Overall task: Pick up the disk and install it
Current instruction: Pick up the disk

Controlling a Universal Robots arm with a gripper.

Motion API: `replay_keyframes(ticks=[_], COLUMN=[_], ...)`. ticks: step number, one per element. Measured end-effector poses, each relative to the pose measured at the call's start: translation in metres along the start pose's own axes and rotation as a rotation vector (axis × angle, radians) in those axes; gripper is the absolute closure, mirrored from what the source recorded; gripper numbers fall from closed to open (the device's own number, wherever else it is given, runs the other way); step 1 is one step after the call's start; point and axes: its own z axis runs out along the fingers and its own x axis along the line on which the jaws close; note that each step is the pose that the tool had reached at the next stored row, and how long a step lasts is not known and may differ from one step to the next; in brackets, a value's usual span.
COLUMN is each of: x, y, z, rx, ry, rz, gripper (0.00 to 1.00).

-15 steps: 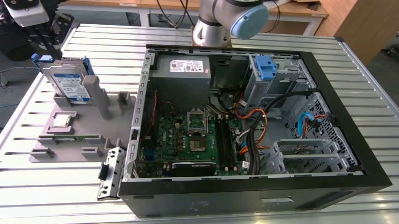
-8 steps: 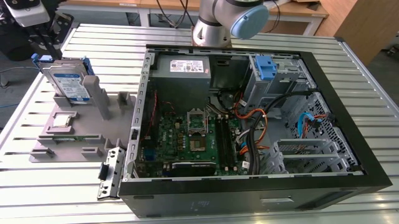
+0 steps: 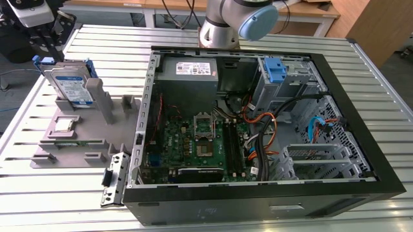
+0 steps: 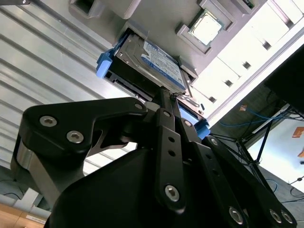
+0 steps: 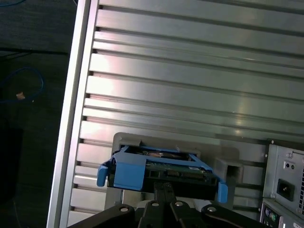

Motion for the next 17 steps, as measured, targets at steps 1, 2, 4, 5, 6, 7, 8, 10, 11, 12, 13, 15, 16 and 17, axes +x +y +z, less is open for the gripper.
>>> replay_keyframes(ticks=[1,2,4,5,6,7,8,10,11,12,13,15,16,17], x=[0.0,0.0,0.0,0.0,0.0,0.0,0.0,0.0,0.0,0.0,0.0,0.0,0.0,0.0], y=[0.0,0.0,0.0,0.0,0.0,0.0,0.0,0.0,0.0,0.0,0.0,0.0,0.0,0.0], z=[0.0,0.0,0.0,0.0,0.0,0.0,0.0001,0.0001,0.0001,0.0002,0.0003,0.0003,0.0004,0.0004], rx=[0.0,0.0,0.0,0.0,-0.0001,-0.0001,-0.0002,-0.0003,-0.0004,-0.0005,-0.0006,-0.0007,-0.0008,-0.0009], ry=[0.0,0.0,0.0,0.0002,0.0003,0.0006,0.0009,0.0016,0.002,0.0023,0.0027,0.0034,0.0038,0.0041], rz=[0.0,0.0,-0.002,-0.007,-0.016,-0.028,-0.042,-0.074,-0.091,-0.108,-0.126,-0.161,-0.179,-0.195], gripper=[0.9,0.9,0.9,0.9,0.9,0.9,0.9,0.9,0.9,0.9,0.9,0.9,0.9,0.9])
